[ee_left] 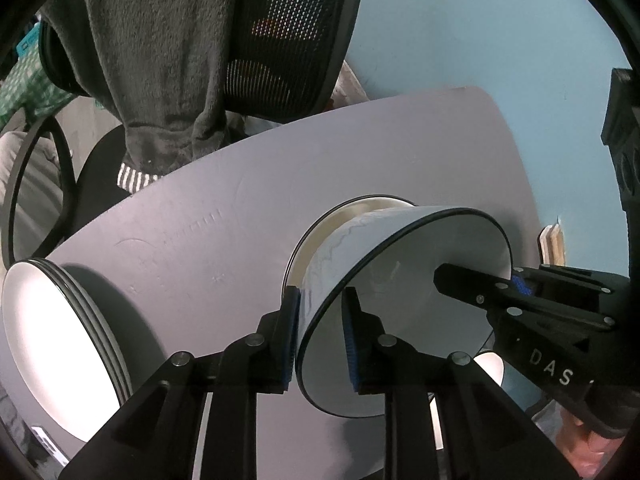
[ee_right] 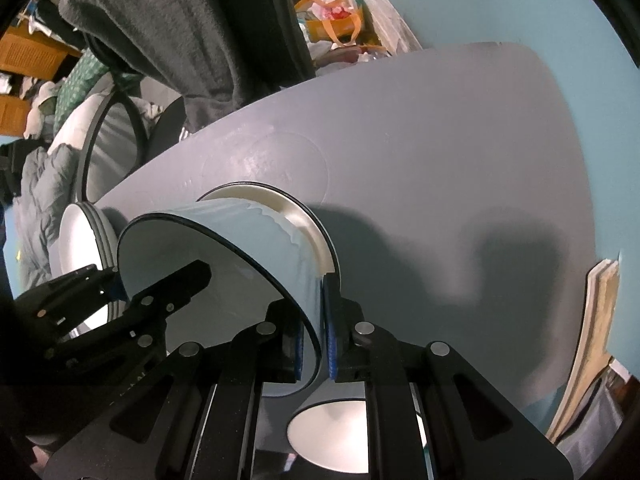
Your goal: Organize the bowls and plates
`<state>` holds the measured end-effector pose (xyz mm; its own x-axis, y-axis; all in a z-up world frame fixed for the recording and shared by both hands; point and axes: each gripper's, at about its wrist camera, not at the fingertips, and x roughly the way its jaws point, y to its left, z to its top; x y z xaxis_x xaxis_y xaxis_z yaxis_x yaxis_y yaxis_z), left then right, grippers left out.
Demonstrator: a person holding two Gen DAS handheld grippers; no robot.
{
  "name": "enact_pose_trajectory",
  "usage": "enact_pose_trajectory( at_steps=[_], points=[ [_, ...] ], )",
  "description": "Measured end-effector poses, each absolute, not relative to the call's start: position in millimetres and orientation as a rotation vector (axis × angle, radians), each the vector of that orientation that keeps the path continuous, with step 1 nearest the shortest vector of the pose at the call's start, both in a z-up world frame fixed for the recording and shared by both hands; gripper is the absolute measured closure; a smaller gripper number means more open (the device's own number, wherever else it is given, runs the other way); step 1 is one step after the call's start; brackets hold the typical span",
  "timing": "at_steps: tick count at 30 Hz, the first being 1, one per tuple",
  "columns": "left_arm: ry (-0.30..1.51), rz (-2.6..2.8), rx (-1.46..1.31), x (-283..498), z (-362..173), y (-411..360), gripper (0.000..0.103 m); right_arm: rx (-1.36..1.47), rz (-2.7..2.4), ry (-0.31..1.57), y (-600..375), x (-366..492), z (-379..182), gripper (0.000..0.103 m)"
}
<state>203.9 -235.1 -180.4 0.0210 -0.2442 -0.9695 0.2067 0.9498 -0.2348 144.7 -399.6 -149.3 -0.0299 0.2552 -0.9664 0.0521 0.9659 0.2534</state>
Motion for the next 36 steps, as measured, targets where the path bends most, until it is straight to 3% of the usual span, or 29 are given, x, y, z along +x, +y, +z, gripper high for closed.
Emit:
enact_pose_trajectory(
  at_steps=[17, 19, 21, 32, 36],
  points=[
    [1.546, -0.379, -0.146, 207, -177, -222, 0.080, 0.369, 0.124, 1.620, -410, 142, -155, 0.096],
    [1.538, -0.353, -0.115, 205, -174, -222, 0.068, 0.391, 0.121, 1.628, -413, 141, -155, 0.096],
    [1.509, -0.349, -0.098, 204, -170, -220, 0.063, 0.402, 0.123, 1.636, -412, 141, -155, 0.093],
    [1.505, -0.334, -0.094, 206, -173, -210, 0.061, 0.277, 0.119, 1.606, -403, 141, -148, 0.092],
    [1.508, -0.337, -0.090, 204, -173, -209, 0.060, 0.164, 0.080, 1.580, -398, 140, -142, 0.085]
  ],
)
